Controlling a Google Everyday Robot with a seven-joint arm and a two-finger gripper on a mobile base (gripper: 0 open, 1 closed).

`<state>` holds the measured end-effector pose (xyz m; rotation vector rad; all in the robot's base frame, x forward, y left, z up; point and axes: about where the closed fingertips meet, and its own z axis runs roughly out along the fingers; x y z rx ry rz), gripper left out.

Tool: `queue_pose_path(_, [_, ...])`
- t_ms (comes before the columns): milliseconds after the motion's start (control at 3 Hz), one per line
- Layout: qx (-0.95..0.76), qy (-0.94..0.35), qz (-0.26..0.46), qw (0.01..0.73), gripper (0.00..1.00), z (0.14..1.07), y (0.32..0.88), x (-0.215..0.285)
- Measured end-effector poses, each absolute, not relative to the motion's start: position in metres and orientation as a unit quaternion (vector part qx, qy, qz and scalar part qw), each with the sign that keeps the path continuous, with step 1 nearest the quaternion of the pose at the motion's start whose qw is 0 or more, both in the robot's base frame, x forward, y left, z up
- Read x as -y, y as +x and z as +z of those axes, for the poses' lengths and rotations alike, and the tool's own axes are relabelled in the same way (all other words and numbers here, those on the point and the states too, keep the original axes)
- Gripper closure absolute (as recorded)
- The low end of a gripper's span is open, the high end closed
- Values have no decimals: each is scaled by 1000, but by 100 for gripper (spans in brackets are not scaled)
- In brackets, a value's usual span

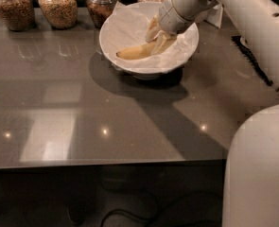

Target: Pick banana from white bowl

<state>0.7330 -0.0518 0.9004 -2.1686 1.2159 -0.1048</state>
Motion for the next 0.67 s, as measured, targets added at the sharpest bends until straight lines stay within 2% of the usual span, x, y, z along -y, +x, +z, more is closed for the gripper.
queue_pose_path(667, [-475, -787, 1, 394, 100, 960, 690, 67])
